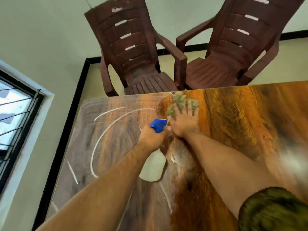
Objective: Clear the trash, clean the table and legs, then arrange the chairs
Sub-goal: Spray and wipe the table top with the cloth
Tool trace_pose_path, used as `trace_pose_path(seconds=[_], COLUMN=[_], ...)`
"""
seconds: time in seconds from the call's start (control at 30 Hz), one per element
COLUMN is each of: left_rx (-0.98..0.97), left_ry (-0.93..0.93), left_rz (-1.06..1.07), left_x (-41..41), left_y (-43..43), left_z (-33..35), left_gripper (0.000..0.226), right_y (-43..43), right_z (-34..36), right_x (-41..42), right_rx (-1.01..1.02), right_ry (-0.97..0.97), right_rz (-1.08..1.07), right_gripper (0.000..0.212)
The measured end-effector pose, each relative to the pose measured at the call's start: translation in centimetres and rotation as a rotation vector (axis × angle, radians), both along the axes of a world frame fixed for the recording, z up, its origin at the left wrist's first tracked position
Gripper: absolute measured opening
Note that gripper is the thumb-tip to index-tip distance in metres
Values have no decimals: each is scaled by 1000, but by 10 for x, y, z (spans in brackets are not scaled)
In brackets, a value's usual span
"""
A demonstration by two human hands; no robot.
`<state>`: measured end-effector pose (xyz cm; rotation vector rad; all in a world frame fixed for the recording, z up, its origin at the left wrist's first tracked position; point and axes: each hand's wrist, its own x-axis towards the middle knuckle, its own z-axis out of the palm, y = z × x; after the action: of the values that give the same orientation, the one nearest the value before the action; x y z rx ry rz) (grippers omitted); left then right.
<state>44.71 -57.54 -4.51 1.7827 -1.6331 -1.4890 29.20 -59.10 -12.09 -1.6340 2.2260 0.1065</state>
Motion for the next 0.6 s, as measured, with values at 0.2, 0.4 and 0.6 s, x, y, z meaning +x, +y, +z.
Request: trace_pose_path(seconds=[0.2, 0.4, 0.6], left_rx=[96, 130, 190], left_ry=[-38, -17, -11], left_rz=[-61, -82, -116], left_x=[33, 80, 124], left_y=[56, 122, 174], left_z=[-5, 5, 5], left_gripper=[25, 22, 32], right_y=[107, 179, 283], right_z=[-14, -2, -3], right_x=[33, 104, 102], right_rx=[-103, -52, 4], right_ry=[-8, 34, 6], right_rz=[426, -125, 309], right_gripper=[70, 72, 68])
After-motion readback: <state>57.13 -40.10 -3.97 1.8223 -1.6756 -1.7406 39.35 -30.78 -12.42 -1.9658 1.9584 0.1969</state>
